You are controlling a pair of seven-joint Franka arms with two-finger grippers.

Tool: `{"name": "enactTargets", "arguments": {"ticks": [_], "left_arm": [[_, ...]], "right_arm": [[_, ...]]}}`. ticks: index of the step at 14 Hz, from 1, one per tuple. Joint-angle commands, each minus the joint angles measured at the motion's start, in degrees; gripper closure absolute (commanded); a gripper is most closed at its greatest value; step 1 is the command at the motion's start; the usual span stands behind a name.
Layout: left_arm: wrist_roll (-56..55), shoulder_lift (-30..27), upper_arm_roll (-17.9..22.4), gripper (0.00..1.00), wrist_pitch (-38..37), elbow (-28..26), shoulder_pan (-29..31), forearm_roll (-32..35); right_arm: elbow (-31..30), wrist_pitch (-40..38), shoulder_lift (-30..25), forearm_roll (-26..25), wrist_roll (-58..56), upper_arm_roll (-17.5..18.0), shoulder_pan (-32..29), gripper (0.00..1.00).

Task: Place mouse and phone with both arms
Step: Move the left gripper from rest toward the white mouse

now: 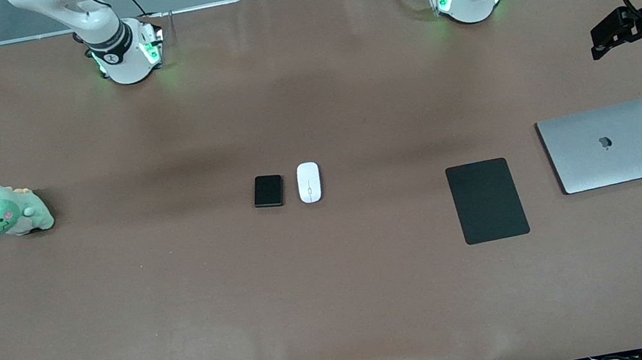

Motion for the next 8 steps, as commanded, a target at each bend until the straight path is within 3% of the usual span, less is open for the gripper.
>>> {"name": "enactTargets", "arguments": {"ticks": [1,8], "left_arm": [[2.47,-0.21,-0.26,0.00,-0.59,-0.08,0.26,-0.98],[-0.23,1.89,-0.26,0.00,-0.24,0.62,0.17,-2.46]], "right_arm": [[-0.25,-0.14,-1.05,-0.26,-0.51,-0.02,0.23,0.00],[-0.25,-0.14,-1.05,-0.26,-0.51,-0.02,0.23,0.00]]}}
